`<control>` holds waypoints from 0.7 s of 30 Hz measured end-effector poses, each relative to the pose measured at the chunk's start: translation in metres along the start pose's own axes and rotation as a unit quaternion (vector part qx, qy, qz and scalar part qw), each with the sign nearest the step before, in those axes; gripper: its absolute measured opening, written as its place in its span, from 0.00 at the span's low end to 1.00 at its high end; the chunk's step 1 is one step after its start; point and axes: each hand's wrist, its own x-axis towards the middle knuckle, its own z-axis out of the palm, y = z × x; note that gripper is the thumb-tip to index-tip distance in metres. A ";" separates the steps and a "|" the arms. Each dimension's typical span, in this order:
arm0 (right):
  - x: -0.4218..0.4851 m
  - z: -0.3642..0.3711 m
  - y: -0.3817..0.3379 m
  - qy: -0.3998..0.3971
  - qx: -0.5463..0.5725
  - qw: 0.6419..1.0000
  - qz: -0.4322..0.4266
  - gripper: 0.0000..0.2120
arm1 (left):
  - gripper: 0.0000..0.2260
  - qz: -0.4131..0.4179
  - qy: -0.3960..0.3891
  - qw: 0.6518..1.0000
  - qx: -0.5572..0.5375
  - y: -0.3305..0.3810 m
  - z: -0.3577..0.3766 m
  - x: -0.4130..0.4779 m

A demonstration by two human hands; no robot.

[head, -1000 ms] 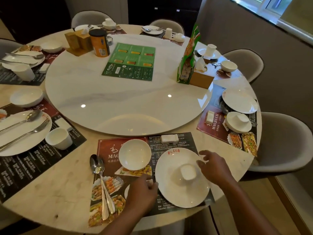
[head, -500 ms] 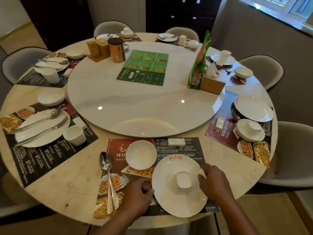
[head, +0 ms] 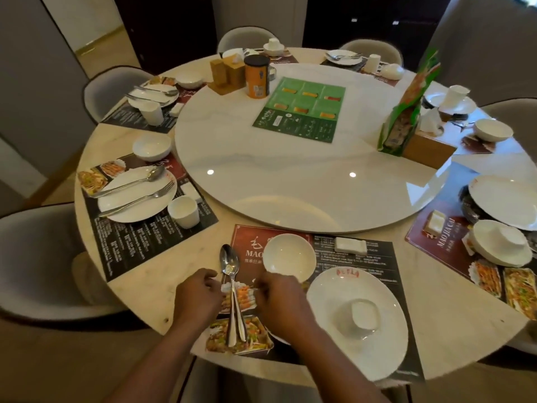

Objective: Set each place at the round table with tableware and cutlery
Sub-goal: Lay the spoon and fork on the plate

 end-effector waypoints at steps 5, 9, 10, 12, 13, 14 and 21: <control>0.025 0.060 -0.012 0.018 0.001 0.999 0.042 0.12 | 0.11 0.024 -0.021 0.999 0.010 -0.005 -0.009 0.022; 0.040 0.083 -0.021 0.055 -0.037 0.996 0.051 0.22 | 0.12 0.026 -0.043 0.999 -0.005 -0.009 -0.017 0.030; 0.042 0.086 -0.023 0.062 -0.049 0.995 0.060 0.21 | 0.12 0.028 -0.047 0.998 -0.002 -0.011 -0.018 0.031; 0.044 0.089 -0.025 0.060 -0.052 0.994 0.080 0.20 | 0.13 0.032 -0.056 0.998 0.000 -0.015 -0.018 0.032; 0.044 0.089 -0.026 0.059 -0.048 0.993 0.087 0.18 | 0.13 0.034 -0.061 0.998 0.000 -0.018 -0.019 0.033; 0.044 0.088 -0.027 0.060 -0.041 0.993 0.092 0.17 | 0.13 0.037 -0.066 0.997 0.000 -0.020 -0.019 0.034; 0.015 0.071 -0.012 0.064 -0.078 0.992 0.074 0.10 | 0.13 0.079 -0.096 0.992 0.003 -0.027 -0.024 0.041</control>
